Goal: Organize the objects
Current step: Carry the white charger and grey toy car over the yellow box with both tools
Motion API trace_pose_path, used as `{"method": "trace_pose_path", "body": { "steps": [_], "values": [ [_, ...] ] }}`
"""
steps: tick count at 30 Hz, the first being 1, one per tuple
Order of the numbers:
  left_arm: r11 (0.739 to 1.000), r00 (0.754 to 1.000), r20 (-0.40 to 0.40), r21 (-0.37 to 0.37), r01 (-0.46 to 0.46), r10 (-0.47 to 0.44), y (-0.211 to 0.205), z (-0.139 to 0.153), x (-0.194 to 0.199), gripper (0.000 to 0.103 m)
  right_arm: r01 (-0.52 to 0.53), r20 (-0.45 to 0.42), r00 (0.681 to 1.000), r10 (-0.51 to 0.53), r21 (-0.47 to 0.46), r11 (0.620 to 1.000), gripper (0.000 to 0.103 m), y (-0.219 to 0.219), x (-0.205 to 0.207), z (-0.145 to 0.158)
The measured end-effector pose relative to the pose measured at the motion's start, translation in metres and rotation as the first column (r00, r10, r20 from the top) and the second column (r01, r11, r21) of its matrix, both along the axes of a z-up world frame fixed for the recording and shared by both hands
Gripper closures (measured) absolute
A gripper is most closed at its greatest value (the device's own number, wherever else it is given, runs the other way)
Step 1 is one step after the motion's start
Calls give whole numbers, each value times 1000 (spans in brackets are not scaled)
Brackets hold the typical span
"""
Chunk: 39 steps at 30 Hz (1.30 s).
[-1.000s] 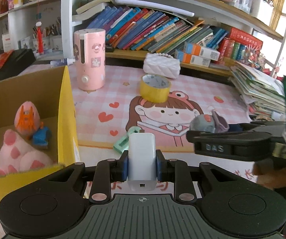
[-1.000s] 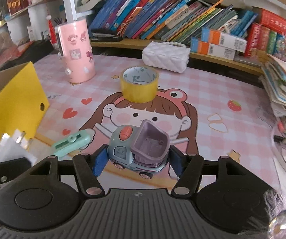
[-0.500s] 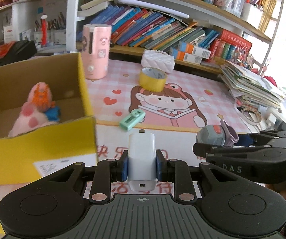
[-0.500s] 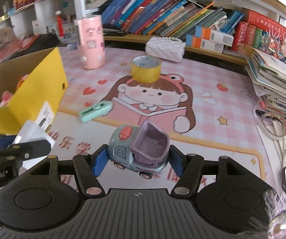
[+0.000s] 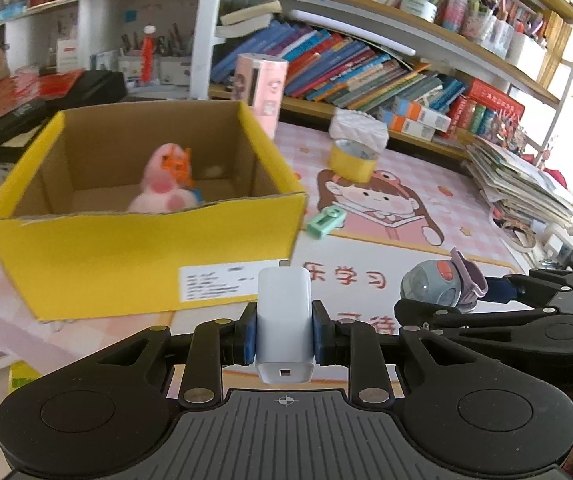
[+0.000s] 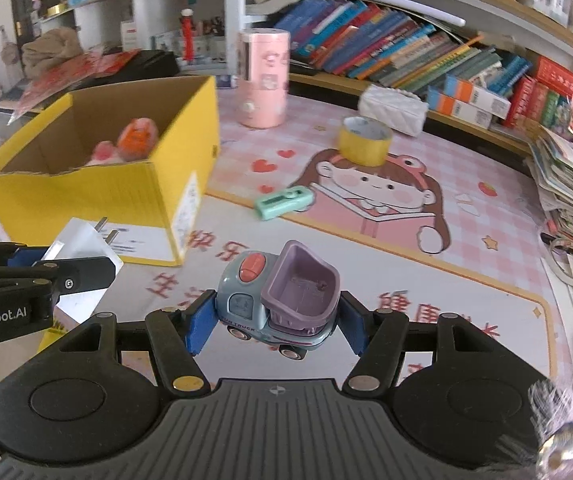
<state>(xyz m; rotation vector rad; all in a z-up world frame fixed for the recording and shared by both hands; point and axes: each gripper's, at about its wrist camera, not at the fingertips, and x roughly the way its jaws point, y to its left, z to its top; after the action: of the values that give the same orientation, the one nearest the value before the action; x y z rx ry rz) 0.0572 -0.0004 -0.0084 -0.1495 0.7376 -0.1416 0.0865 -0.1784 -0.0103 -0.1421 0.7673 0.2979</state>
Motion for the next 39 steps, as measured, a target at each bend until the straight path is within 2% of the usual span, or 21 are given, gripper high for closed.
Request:
{"method": "trace_pose_path", "body": {
  "steps": [24, 39],
  "values": [
    [998, 997, 47, 34, -57, 55, 68, 9, -64, 79, -69, 15, 998, 68, 38, 997, 42, 70, -54, 3],
    [997, 993, 90, 36, -75, 71, 98, 17, -77, 79, -91, 55, 995, 89, 34, 995, 42, 108, -69, 11]
  ]
}}
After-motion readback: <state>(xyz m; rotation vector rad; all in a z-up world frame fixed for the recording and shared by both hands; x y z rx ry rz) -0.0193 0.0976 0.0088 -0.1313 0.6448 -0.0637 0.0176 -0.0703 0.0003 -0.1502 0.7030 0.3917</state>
